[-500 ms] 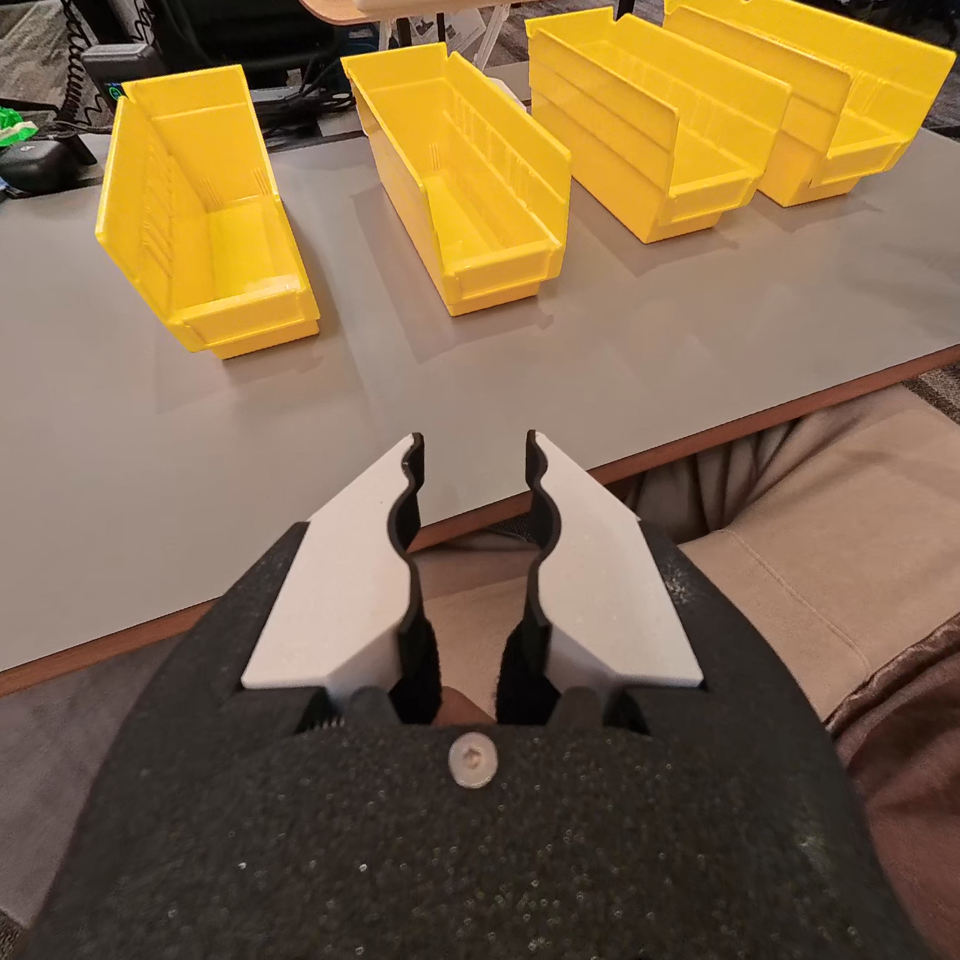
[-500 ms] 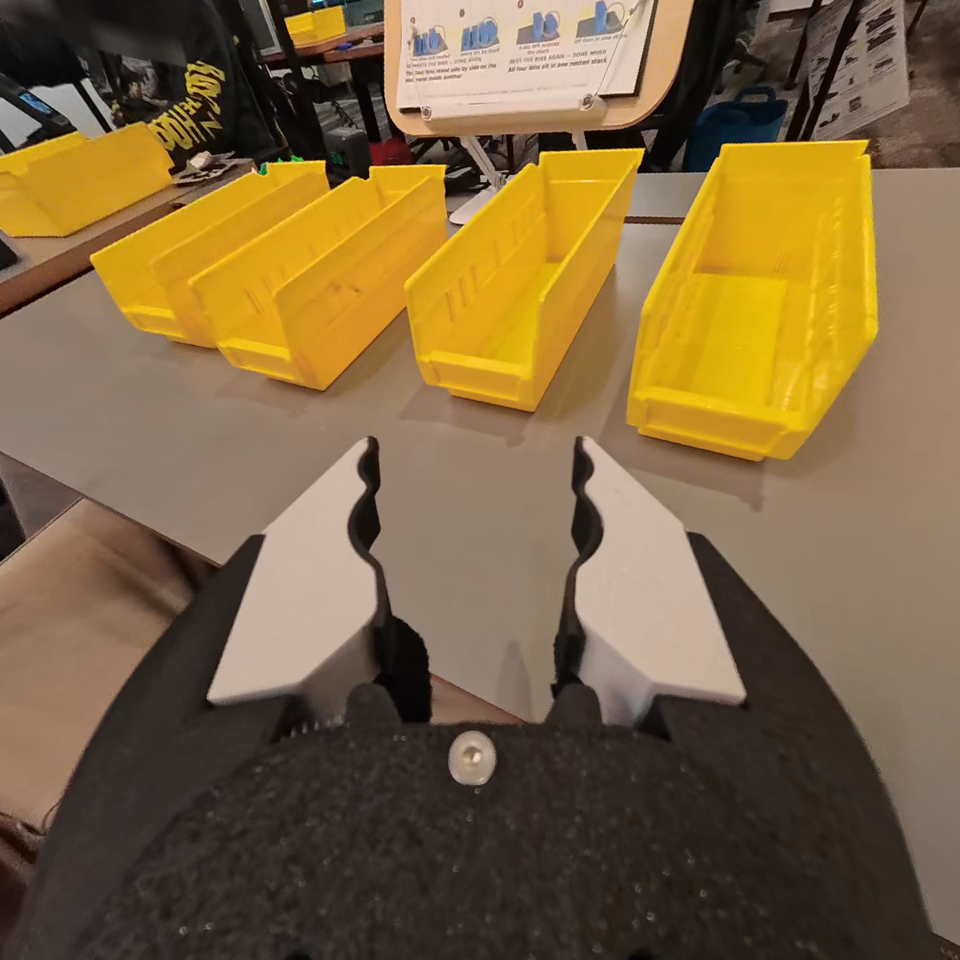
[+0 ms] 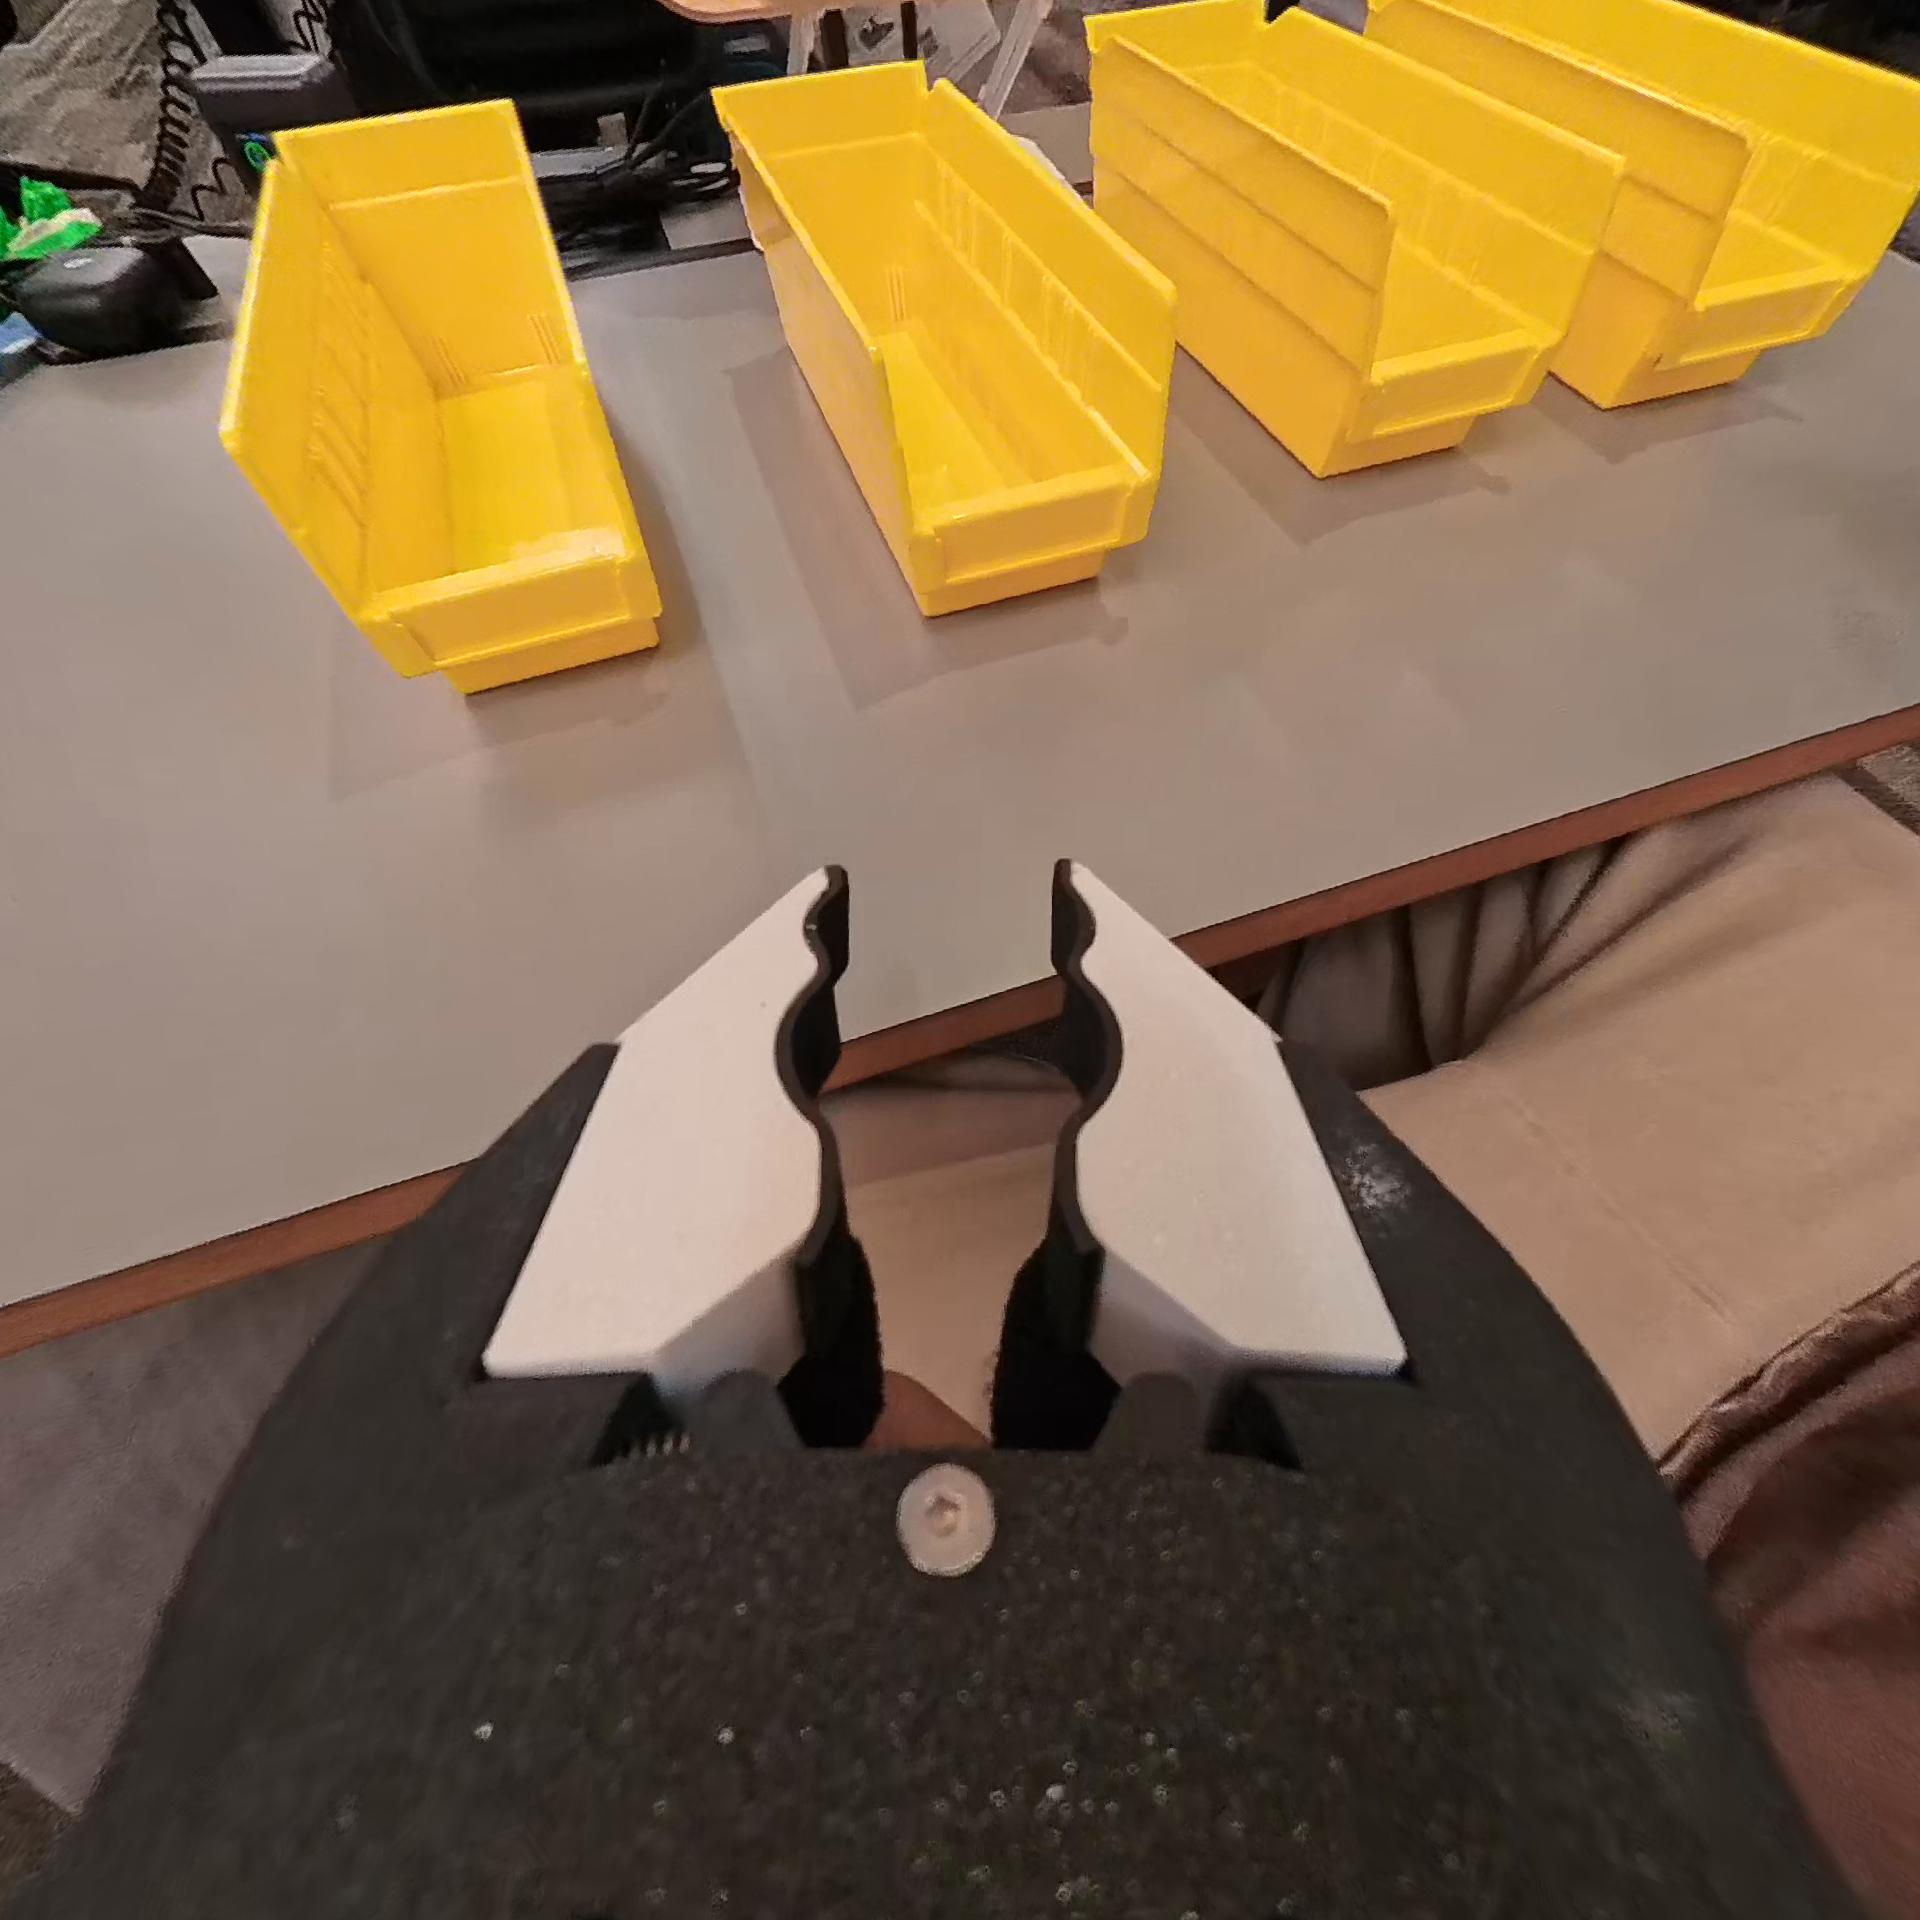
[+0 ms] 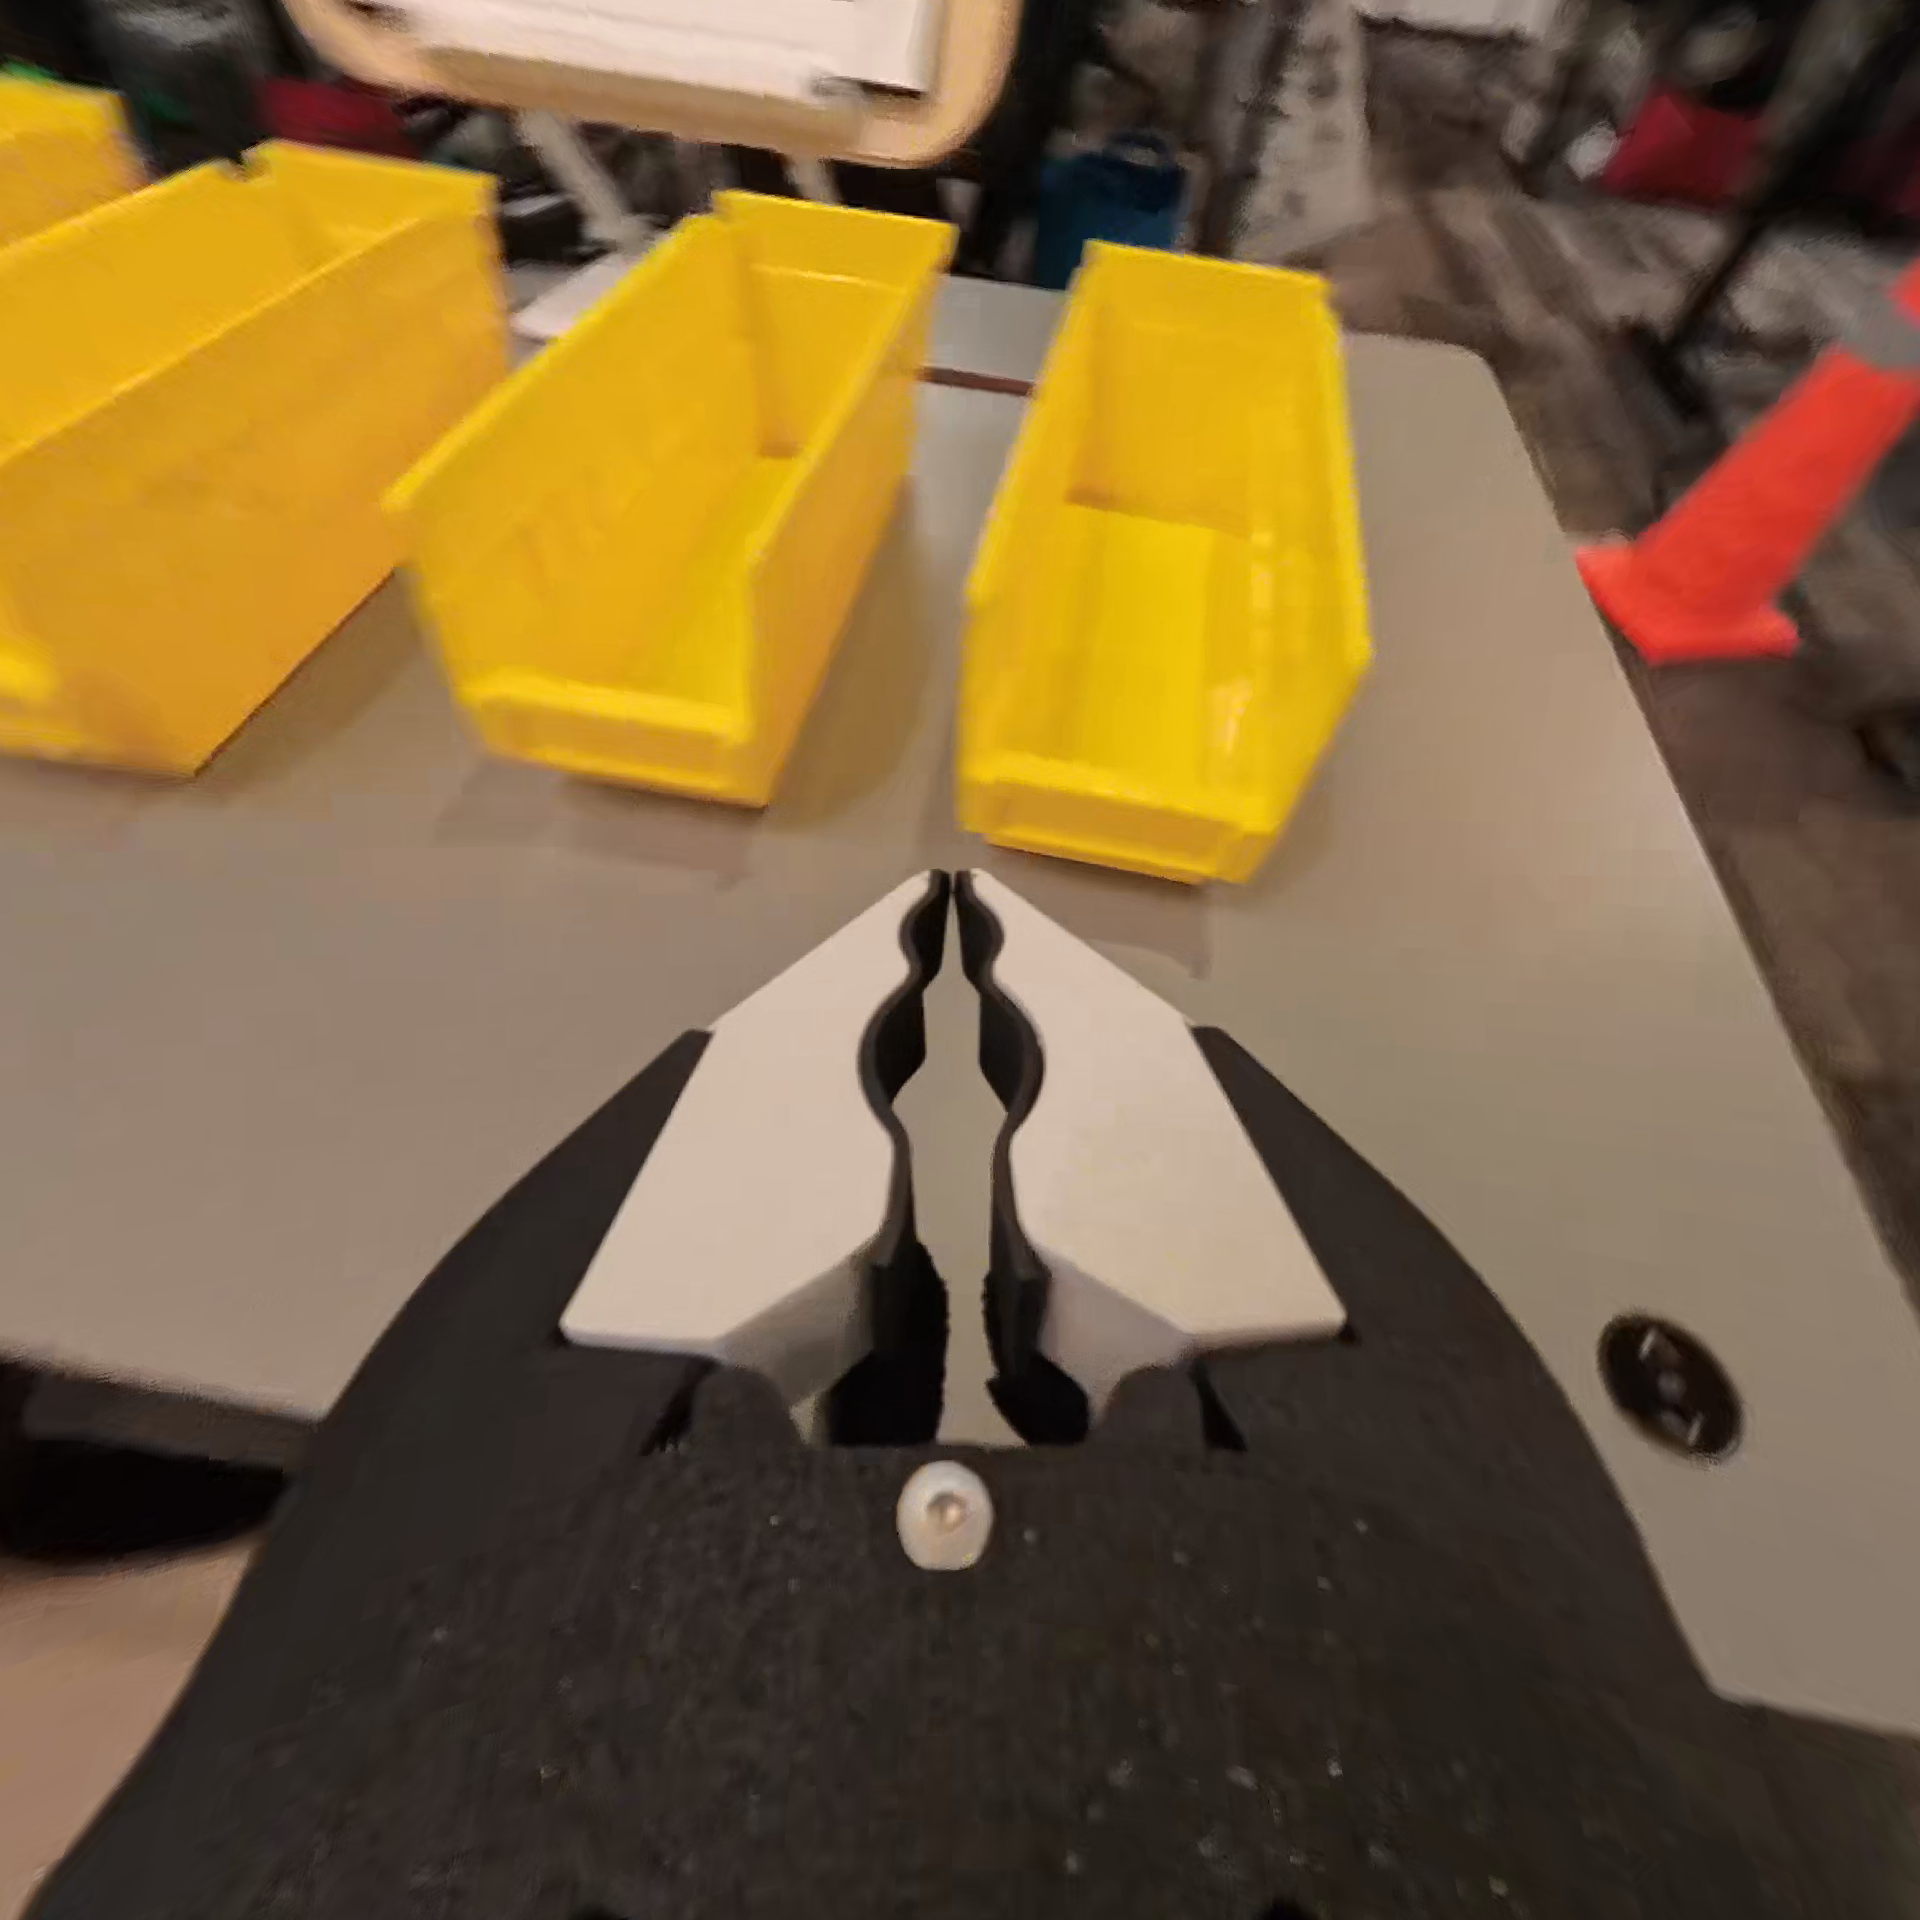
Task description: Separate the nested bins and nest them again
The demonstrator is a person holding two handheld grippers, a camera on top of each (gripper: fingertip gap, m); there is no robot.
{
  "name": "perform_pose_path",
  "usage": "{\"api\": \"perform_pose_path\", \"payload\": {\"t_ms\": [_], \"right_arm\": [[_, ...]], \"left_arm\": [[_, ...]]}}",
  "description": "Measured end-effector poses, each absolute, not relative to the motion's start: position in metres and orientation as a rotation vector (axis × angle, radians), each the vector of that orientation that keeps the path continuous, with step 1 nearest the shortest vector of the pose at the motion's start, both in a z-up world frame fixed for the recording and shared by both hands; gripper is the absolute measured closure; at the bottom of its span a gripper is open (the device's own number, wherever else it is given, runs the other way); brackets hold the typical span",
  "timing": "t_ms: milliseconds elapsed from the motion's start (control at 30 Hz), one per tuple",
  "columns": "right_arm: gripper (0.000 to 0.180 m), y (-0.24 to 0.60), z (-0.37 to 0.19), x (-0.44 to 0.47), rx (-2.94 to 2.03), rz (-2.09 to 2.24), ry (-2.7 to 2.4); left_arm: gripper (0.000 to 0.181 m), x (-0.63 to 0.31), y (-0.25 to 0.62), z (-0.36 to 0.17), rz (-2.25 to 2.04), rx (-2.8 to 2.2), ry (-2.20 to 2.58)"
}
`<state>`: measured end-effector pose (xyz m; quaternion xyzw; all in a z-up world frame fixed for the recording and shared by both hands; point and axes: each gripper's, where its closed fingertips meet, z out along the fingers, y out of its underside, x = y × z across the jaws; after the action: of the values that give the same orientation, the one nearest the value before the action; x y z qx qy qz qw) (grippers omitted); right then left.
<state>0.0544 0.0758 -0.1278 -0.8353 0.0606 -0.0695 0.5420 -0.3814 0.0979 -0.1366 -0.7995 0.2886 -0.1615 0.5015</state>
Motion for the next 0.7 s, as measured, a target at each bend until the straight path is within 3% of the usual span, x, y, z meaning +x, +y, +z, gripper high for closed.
{"api": "perform_pose_path", "payload": {"t_ms": [33, 167, 233, 400, 500, 567, 700], "right_arm": [[0.176, 0.080, -0.130, 0.062, -2.001, -0.112, 0.212], [0.131, 0.107, -0.128, 0.109, -1.930, -0.004, 0.360], [0.124, 0.122, -0.139, 0.142, -1.921, 0.003, 0.458], [0.150, 0.155, -0.168, 0.178, -1.982, -0.106, 0.462], [0.152, 0.172, -0.175, 0.176, -1.995, -0.113, 0.443], [0.178, 0.174, -0.180, 0.182, -2.030, -0.156, 0.467], [0.178, 0.172, -0.177, 0.186, -2.022, -0.114, 0.508]], "left_arm": [[0.144, -0.382, 0.098, -0.137, -0.404, -1.942, 0.686], [0.144, -0.381, 0.095, -0.139, -0.470, -1.964, 0.667], [0.144, -0.382, 0.097, -0.140, -0.462, -1.965, 0.674], [0.144, -0.384, 0.103, -0.149, -0.425, -1.994, 0.694], [0.144, -0.384, 0.103, -0.156, -0.420, -2.026, 0.701], [0.145, -0.381, 0.101, -0.157, -0.432, -2.030, 0.707], [0.146, -0.380, 0.098, -0.161, -0.390, -2.027, 0.755]]}}
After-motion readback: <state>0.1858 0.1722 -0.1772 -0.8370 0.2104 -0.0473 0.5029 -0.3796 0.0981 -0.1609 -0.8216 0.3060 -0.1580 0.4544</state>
